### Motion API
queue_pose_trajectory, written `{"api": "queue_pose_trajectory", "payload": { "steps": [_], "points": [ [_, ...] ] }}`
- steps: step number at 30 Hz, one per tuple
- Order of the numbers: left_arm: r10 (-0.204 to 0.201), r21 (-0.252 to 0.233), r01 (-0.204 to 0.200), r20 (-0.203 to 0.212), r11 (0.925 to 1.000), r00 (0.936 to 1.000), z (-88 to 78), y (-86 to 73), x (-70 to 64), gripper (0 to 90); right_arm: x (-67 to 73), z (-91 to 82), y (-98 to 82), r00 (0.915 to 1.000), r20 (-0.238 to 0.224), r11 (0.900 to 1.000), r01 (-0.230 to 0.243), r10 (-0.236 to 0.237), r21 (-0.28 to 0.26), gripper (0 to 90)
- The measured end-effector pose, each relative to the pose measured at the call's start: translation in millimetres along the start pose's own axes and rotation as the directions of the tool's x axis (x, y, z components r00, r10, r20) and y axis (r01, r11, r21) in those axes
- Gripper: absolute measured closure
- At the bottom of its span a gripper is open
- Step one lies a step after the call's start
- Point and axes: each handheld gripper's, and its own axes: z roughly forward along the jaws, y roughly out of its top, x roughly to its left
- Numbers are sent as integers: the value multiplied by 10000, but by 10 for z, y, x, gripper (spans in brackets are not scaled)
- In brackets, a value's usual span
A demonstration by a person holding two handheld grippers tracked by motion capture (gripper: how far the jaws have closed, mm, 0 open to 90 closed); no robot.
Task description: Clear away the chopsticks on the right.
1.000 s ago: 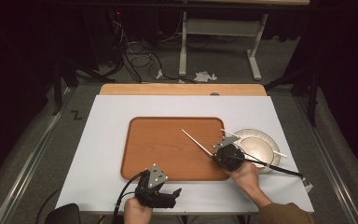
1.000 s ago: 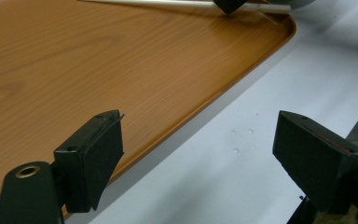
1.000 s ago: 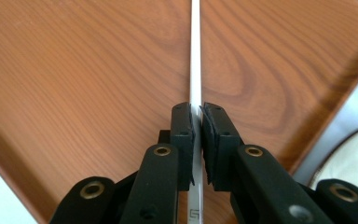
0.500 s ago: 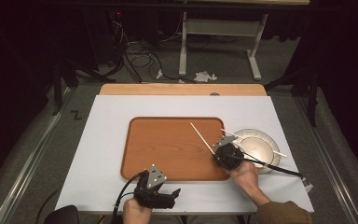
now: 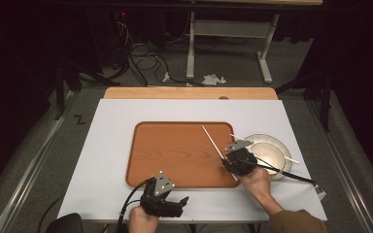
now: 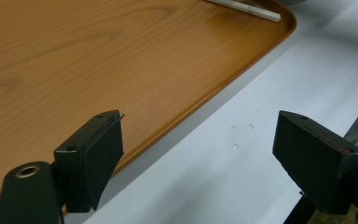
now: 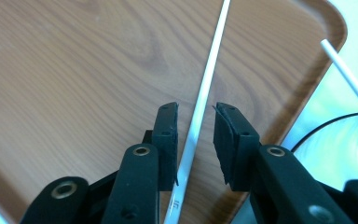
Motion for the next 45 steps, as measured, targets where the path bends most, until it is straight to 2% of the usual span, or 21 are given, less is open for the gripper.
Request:
{"api": "queue_pose_trajectory", "payload": {
  "steps": [9,14,19,20,24,33,40,45],
  "points": [
    [182,28,-182,59,9998,9998,19,17,-16,163,-19,-192,-21,9989,-431,9970,152,-185,-754,636],
    [380,76,-381,124,9992,9992,51,42,-34,164,-45,-306,-43,9988,-430,9938,169,-217,-1098,619],
    [517,87,-519,283,9986,9983,87,71,-39,163,-85,-436,-82,9996,-228,9903,148,-181,-1379,615],
    [602,95,-606,342,9981,9976,102,88,-41,163,-111,-513,-113,10000,-71,9883,52,-63,-1527,615],
    [726,102,-731,478,9973,9962,132,115,-47,164,-184,-647,-179,9998,66,9846,-180,194,-1739,628],
    [1042,121,-1056,855,9943,9909,207,176,-69,164,-352,-874,-364,9960,381,9757,-716,812,-2073,663],
    [1200,148,-1223,1063,9924,9871,263,209,-85,164,-507,-1061,-537,9854,807,9630,-1273,1502,-2374,686],
    [1283,133,-1307,1153,9913,9850,281,229,-90,163,-598,-1158,-631,9767,1177,9567,-1453,1794,-2523,709]
  ]
}}
